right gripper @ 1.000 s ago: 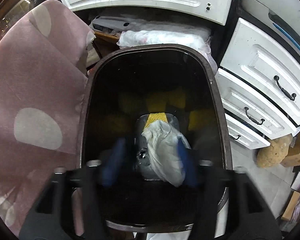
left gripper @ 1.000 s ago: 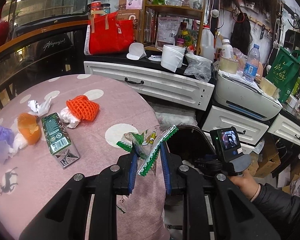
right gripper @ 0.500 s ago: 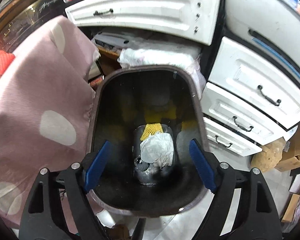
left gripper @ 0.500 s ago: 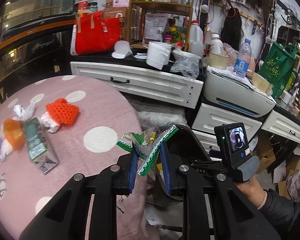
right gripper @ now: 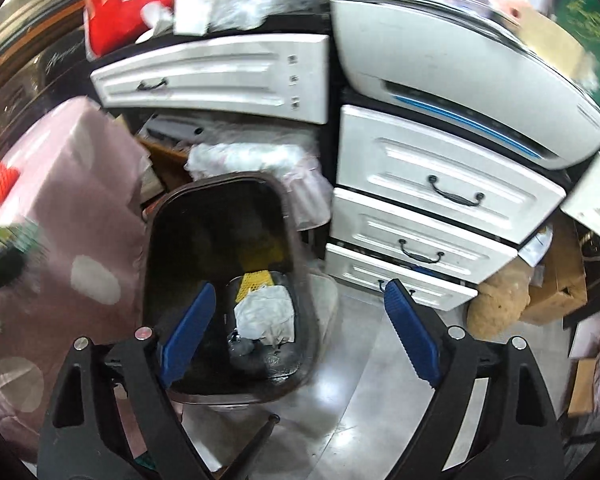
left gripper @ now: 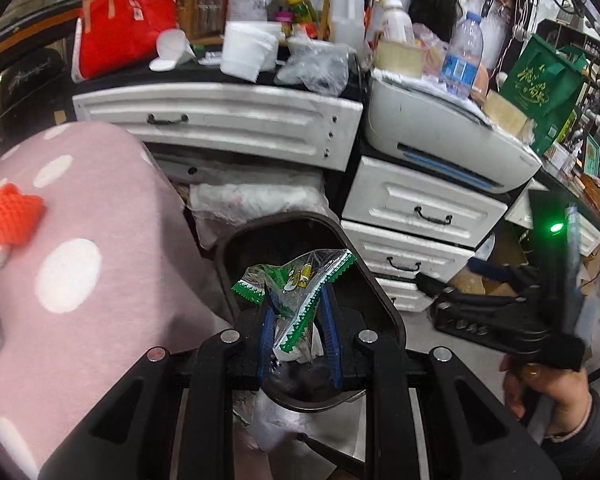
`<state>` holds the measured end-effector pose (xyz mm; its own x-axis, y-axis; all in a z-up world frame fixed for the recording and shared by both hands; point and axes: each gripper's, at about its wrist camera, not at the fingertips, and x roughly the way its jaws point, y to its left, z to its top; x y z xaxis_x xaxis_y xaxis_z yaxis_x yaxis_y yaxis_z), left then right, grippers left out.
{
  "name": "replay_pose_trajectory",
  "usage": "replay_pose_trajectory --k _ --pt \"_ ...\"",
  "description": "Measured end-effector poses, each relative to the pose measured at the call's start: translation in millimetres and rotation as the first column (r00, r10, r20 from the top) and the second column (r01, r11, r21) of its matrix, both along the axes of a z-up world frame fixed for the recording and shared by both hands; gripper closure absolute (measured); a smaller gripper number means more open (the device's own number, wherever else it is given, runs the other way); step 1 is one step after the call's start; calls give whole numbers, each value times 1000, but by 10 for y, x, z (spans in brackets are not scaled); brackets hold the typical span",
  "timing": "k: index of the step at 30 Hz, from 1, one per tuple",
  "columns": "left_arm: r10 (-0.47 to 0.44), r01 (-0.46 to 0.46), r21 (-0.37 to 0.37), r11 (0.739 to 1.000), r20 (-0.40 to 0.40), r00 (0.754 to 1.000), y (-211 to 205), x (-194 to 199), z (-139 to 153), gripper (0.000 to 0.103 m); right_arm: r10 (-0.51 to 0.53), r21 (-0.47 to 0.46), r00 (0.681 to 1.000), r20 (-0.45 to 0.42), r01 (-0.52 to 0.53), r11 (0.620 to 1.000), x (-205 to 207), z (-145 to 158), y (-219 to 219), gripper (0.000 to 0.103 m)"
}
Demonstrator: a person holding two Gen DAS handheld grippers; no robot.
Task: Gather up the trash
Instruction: 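Move the left tool over the bin and release the green-white wrapper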
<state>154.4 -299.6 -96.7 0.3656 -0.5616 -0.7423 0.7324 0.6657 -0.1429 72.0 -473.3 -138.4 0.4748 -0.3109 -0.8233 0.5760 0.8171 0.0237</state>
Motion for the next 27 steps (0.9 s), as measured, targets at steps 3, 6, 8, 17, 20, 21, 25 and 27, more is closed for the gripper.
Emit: replay_pose_trajectory --k 3,6,8,17,20,21,25,27 --pt "-22 23 30 999 -33 999 -153 19 -165 81 -37 -11 999 5 37 999 -104 12 -101 17" --pt "-51 54 40 998 -72 996 -307 5 -304 81 -63 5 998 9 63 998 -193 0 -201 17" --pt "-63 68 65 996 -69 996 -411 -31 -389 81 -75 9 997 10 75 997 -224 -11 -226 17" --pt "-111 120 152 981 -71 991 -766 3 -751 57 -95 22 995 25 95 995 -283 -5 -280 17" --pt "-111 121 159 980 -74 991 -782 3 -808 24 -99 26 995 29 98 995 -290 1 -281 17" --pt "-112 123 150 981 -77 991 -764 -5 -806 17 -100 24 995 30 99 995 -291 6 -284 17" --pt "-118 126 144 982 -66 991 -707 -61 -776 6 -101 29 994 32 100 995 -293 0 -296 15" --pt "-112 118 150 982 -50 992 -684 -92 -754 6 -94 34 995 34 93 995 -278 -14 -287 14"
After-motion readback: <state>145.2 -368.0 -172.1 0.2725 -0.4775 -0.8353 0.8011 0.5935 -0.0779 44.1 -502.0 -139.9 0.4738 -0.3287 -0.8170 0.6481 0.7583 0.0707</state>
